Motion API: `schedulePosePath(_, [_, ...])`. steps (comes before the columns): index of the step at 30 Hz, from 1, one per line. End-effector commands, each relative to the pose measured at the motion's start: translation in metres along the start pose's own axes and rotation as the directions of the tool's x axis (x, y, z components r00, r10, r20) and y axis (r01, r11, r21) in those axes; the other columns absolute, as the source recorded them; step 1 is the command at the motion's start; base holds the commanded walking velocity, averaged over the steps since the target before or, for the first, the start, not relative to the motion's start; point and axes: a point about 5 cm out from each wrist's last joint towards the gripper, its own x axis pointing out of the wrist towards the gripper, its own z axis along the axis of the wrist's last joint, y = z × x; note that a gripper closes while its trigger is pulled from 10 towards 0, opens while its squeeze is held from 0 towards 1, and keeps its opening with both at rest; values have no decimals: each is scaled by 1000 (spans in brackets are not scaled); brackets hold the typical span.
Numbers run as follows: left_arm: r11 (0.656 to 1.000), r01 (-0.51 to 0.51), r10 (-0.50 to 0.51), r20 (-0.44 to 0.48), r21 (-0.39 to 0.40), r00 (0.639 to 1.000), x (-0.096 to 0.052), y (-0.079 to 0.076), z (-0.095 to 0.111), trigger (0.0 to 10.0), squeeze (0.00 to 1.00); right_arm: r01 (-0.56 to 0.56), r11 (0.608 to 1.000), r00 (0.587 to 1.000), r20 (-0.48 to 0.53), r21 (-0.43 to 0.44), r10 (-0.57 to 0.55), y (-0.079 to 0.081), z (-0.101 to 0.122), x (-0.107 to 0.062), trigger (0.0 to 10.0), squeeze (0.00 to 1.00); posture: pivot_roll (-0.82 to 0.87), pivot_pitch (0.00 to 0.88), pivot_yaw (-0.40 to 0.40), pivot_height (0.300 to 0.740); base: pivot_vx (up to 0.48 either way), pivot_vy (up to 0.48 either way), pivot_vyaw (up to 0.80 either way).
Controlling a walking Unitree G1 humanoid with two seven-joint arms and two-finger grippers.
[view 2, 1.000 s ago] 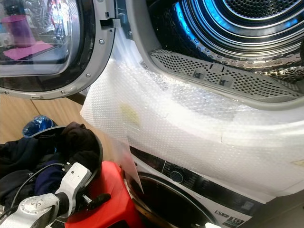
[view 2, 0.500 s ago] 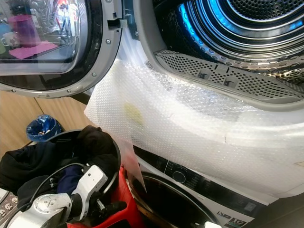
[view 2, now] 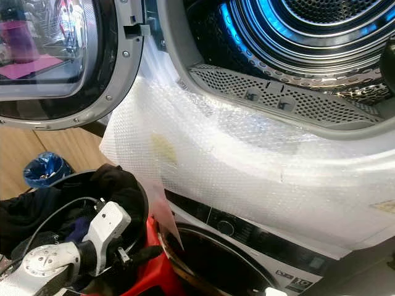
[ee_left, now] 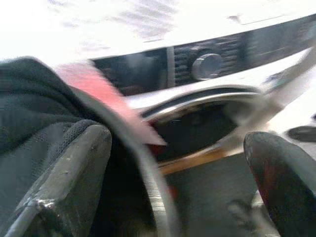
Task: Clothes washing
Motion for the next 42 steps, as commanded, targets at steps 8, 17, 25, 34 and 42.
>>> schedulePosePath(8, [983, -152, 126, 217, 104, 968, -1, 6, 39, 10000, 0, -18, 1000, 1000, -18, -1, 18, 6, -4, 0, 10000, 0, 44, 59, -23, 740, 0, 0, 0])
schedulePosePath(17, [946, -319, 288, 311, 53, 906, 5, -7, 55, 10000, 0, -11, 1000, 1000, -20, 14, 12, 6, -8, -1, 10000, 0, 50, 71, -10, 740, 0, 0, 0])
schedulePosePath(25, [905, -415, 425, 167, -91, 890, 4, 20, 27, 10000, 1000, -11, 1000, 1000, -25, 16, 11, 8, -9, 0, 10000, 0, 60, 66, -13, 740, 0, 0, 0])
schedulePosePath(34, [928, -363, 367, 38, -83, 930, 4, 11, 10, 10000, 1000, -9, 1000, 1000, -12, 24, 10, 8, -4, 0, 10000, 0, 60, 67, -5, 740, 0, 0, 0])
schedulePosePath(42, [954, -286, 289, 20, -91, 957, 10, 0, 11, 10000, 1000, -9, 1000, 1000, -19, 25, 9, 8, -6, 0, 10000, 0, 61, 75, -10, 740, 0, 0, 0])
